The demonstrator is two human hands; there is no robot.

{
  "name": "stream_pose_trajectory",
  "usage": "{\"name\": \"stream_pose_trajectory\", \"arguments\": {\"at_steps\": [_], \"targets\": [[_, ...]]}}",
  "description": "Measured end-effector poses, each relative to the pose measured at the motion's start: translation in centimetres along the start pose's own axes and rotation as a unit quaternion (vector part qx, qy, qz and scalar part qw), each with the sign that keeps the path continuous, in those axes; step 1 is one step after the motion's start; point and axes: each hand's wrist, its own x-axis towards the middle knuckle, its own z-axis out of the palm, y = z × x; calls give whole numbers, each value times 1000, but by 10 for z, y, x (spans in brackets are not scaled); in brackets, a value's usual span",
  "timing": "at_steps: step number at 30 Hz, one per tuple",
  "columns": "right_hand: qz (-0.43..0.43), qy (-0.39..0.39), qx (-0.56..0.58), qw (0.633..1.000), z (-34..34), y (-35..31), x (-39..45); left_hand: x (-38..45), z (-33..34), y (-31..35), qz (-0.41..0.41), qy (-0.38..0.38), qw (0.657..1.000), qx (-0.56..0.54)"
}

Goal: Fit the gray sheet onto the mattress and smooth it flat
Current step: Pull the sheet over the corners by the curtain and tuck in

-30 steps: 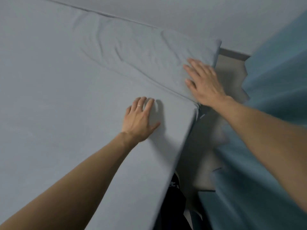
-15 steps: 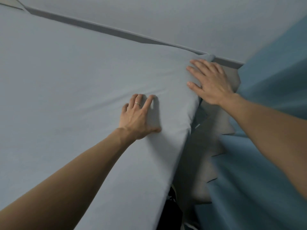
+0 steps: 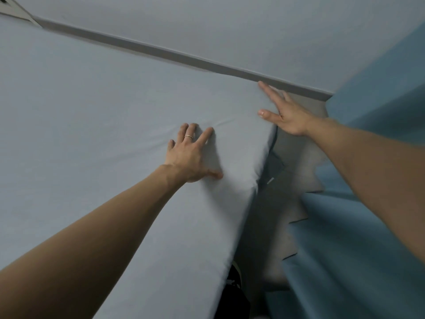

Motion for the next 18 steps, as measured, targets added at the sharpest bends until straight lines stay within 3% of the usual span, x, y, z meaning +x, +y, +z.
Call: {"name": "stream_pose_trajectory", "arguments": {"at_steps": [3,6,8,13,18], "targets": [[52,-27,-54,997,-14,-18,-9,-6,-17,0,4,-21,1000,13],[53,41,-138,988,-20,-70,-31,-30,-47,-1,-14,13,1000,-8],[29,60,-129,989,-23,-112,-54,-55,-76,0,-26,41,998,-30],[-40,-12,-149,988,-79,-263,-123,-163,-201,-32,-96,9,993,-64],[-67,17,-200,977,-133,-416,-191,-287,-297,-74,-159,42,976,-143]]}}
